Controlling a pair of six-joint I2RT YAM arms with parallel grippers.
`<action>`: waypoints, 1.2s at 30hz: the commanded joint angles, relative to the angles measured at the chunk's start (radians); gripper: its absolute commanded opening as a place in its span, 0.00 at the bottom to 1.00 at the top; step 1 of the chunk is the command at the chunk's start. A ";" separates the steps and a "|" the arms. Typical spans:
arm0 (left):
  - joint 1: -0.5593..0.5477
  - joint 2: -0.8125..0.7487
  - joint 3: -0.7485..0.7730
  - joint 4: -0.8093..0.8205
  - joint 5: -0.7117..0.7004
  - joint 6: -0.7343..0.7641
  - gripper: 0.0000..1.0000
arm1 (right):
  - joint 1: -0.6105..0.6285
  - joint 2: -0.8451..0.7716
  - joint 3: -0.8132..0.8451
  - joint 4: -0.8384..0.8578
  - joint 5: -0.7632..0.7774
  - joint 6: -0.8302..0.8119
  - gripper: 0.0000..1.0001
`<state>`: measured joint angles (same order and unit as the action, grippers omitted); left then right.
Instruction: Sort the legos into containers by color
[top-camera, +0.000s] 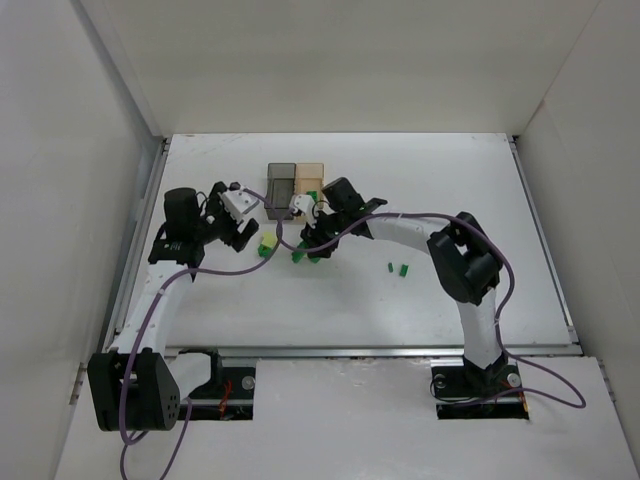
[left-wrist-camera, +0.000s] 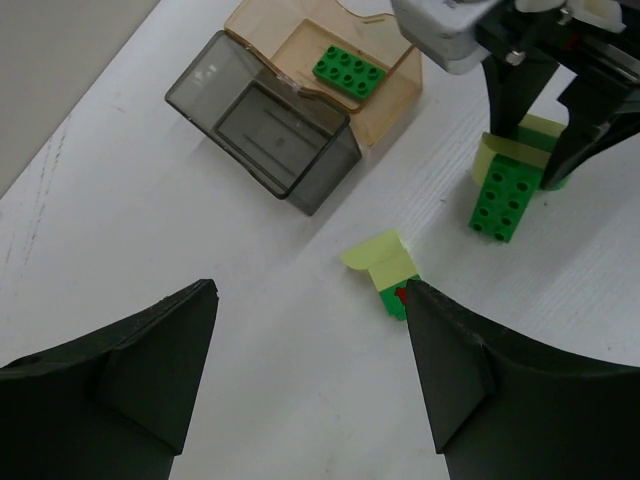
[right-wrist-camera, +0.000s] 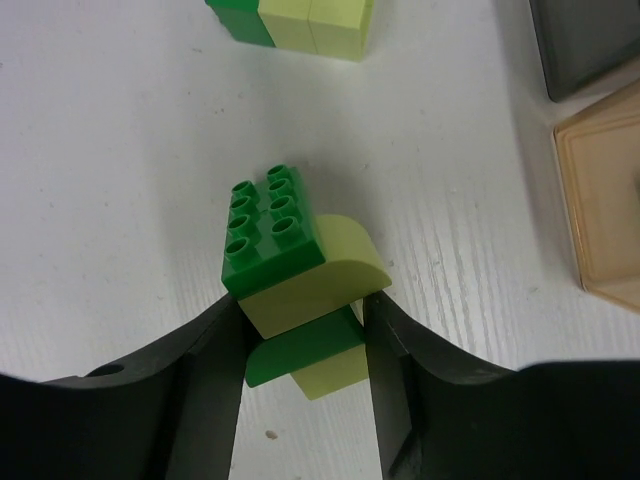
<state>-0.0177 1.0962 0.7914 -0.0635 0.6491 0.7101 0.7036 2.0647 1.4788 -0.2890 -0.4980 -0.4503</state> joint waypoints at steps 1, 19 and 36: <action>-0.004 -0.030 0.006 -0.073 0.095 0.086 0.72 | 0.011 0.017 0.038 0.017 -0.071 0.022 0.21; -0.059 0.037 0.218 -0.248 0.414 0.086 0.88 | -0.041 -0.221 0.040 0.126 -0.191 0.312 0.00; -0.142 0.238 0.433 -0.421 0.290 0.270 0.67 | -0.030 -0.279 0.095 0.126 -0.215 0.366 0.00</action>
<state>-0.1516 1.3399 1.1767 -0.4561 0.9268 0.9482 0.6624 1.8526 1.5845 -0.2012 -0.6743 -0.0746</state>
